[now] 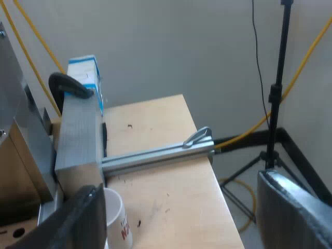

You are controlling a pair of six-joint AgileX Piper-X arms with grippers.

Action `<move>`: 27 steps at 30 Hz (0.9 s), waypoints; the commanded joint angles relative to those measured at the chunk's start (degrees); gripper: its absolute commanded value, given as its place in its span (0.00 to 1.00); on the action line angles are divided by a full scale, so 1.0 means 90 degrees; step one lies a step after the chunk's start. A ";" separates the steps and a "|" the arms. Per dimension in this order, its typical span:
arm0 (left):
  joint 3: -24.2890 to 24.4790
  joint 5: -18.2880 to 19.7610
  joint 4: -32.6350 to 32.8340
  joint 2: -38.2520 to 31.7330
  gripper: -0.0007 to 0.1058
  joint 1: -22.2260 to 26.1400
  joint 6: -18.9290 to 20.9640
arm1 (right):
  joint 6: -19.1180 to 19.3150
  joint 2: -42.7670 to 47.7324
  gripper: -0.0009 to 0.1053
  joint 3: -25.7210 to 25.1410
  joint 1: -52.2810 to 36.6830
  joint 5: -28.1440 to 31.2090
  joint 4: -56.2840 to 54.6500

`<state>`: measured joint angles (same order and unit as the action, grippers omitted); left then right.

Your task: Remove mug from coffee machine

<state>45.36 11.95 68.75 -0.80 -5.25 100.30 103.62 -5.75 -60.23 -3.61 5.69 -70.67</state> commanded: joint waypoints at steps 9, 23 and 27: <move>0.0018 0.0065 0.0633 -0.0864 0.81 0.0043 -0.0185 | 0.0344 0.0998 0.60 0.0665 -0.0001 -0.0240 -0.0182; -0.0896 0.0031 -0.0653 -0.0864 0.81 0.0043 -0.0185 | 0.0277 0.0980 0.60 0.1969 -0.0001 -0.0227 -0.0079; -0.1378 0.0031 -0.0819 -0.0852 0.81 0.0043 -0.0185 | 0.0277 0.0980 0.60 0.2251 -0.0001 -0.0227 -0.0079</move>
<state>33.90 12.46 62.56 -0.78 -4.80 98.85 105.72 0.87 -40.52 -3.49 4.10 -72.04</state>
